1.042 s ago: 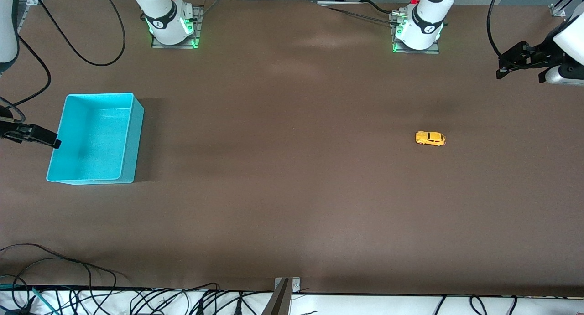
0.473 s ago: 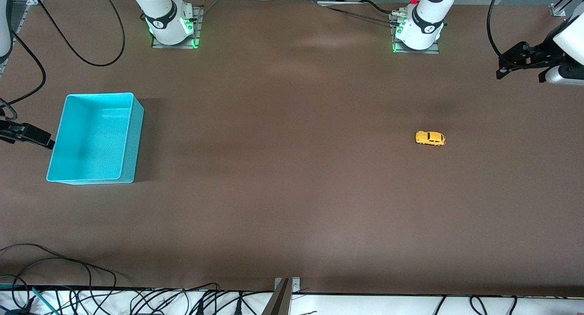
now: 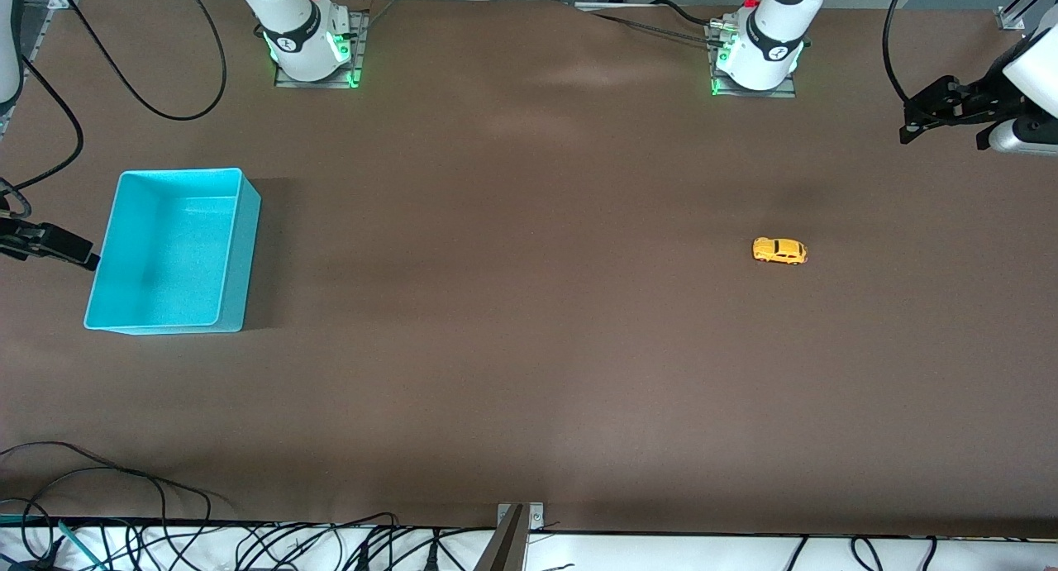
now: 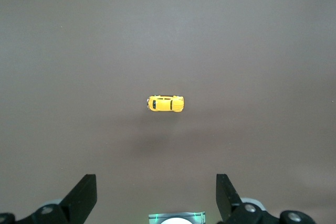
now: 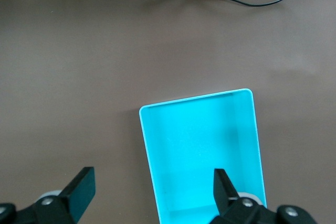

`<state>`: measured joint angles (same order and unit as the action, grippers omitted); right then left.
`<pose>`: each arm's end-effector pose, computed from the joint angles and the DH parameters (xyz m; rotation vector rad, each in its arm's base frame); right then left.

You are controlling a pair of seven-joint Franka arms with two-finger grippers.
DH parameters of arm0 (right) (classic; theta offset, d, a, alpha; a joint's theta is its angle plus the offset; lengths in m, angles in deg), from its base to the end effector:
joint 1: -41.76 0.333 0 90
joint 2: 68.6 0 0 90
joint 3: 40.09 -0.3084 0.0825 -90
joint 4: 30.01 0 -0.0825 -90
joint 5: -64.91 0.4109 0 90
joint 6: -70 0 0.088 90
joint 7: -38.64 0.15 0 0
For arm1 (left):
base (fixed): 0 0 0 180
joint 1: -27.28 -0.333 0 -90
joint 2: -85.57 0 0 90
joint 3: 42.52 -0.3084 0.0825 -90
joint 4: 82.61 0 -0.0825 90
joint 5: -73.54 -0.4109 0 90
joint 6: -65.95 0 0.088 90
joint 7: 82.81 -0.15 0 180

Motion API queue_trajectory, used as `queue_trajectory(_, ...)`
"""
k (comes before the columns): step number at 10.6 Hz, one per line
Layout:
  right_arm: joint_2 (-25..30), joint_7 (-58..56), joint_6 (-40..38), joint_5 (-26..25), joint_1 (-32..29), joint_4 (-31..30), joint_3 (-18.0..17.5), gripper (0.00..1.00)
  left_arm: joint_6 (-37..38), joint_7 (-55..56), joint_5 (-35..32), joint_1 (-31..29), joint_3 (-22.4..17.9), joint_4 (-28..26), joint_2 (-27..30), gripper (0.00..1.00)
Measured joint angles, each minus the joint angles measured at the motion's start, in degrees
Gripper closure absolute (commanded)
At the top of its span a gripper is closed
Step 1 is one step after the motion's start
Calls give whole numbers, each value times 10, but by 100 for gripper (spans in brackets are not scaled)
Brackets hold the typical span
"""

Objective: Wind up and store yellow beetle car

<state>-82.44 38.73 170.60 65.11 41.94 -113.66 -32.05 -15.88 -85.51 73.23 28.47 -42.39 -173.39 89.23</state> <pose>0.6625 -0.0827 0.4974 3.0998 -0.2085 0.0846 0.5426 -0.0117 0.5916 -3.1319 0.1091 0.1449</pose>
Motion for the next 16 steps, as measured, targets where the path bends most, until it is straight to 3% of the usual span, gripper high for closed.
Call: queue_trajectory(16,0,1,0,19,0,0,10,0,0,0,0,-7,0,0,-1,0)
